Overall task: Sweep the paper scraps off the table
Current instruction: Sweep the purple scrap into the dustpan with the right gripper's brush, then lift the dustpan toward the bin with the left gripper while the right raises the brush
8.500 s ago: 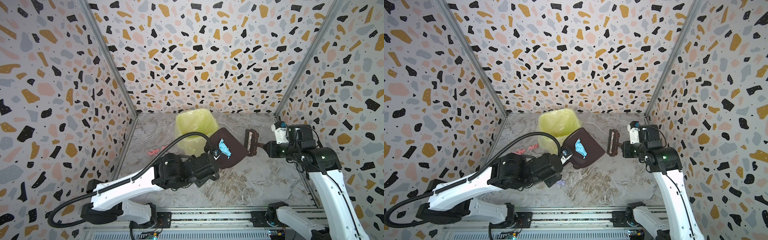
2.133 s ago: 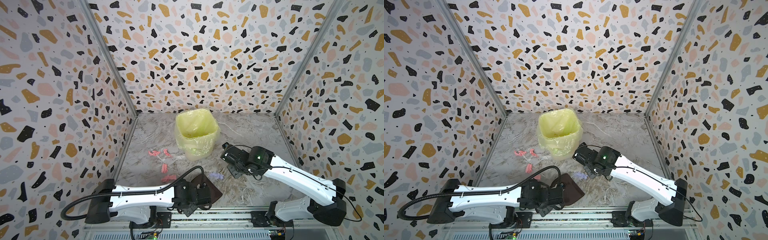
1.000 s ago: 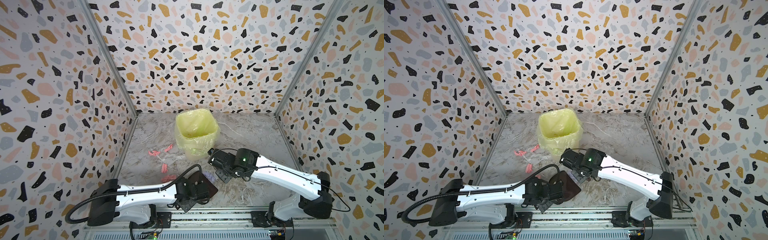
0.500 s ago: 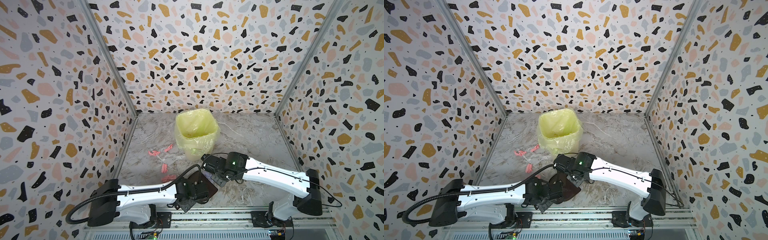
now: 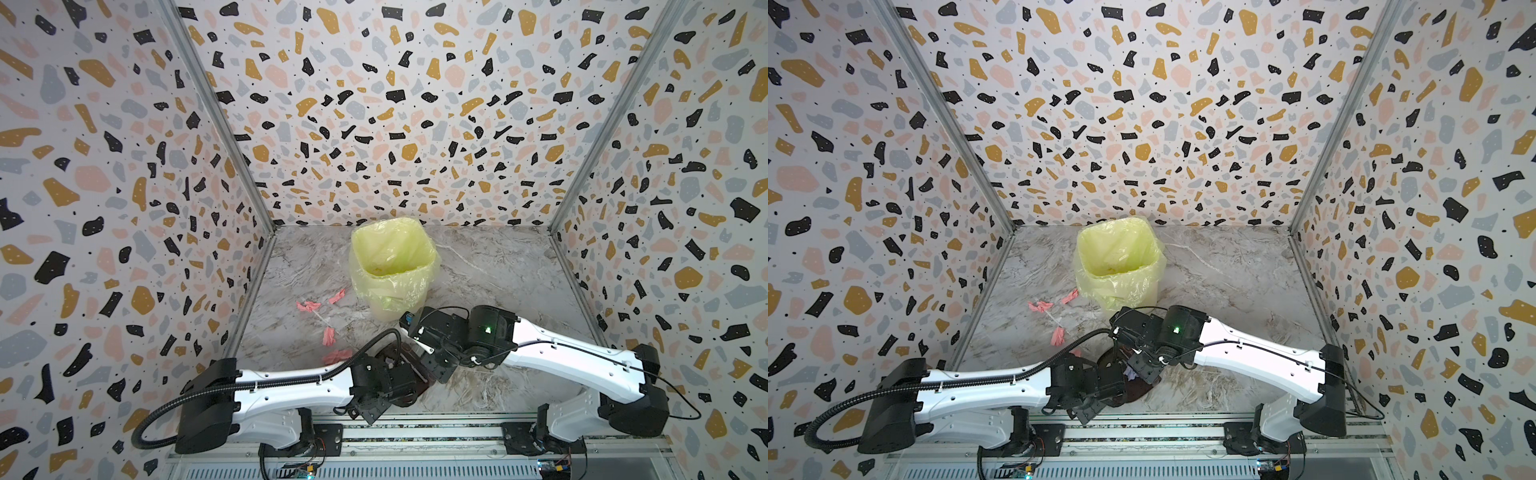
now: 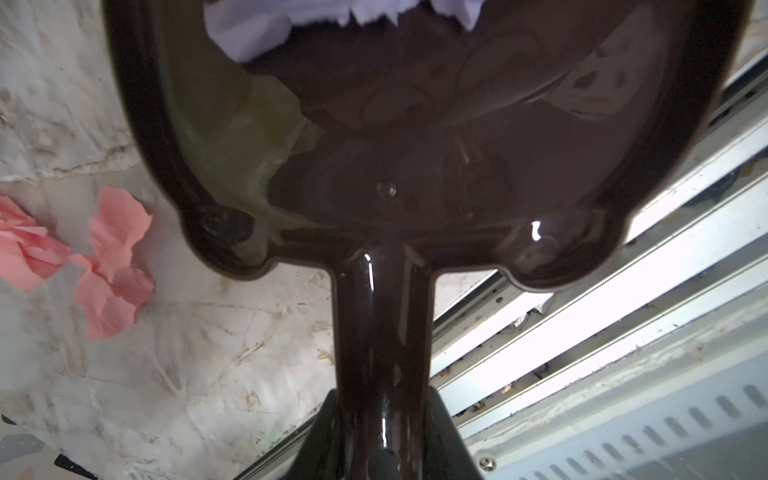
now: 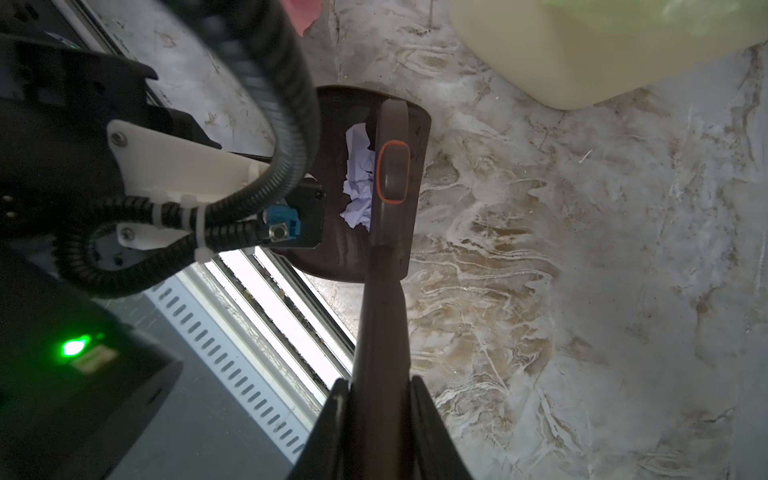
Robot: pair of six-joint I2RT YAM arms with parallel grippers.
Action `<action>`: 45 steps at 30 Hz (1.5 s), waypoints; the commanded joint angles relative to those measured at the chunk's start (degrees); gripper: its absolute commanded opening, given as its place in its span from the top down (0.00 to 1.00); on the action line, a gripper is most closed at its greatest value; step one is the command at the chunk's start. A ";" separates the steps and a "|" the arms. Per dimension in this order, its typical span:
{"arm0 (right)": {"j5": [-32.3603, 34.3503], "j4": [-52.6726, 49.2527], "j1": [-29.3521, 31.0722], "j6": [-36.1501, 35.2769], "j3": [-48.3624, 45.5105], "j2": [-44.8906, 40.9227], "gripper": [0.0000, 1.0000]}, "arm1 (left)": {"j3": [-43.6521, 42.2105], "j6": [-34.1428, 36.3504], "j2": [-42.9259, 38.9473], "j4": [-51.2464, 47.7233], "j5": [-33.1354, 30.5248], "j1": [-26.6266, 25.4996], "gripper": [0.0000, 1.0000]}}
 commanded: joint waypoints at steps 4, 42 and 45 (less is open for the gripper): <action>0.50 -4.35 -4.14 5.11 0.29 -7.19 1.00 | -0.27 0.45 -2.32 1.90 -2.61 0.52 1.00; -9.50 5.58 -41.47 2.58 -16.02 -33.18 1.00 | 31.34 5.64 -4.91 -9.49 -14.39 -5.10 1.00; -10.66 5.72 -42.70 2.05 -16.31 -33.56 1.00 | 35.73 5.35 -3.73 -12.14 -15.42 -5.16 1.00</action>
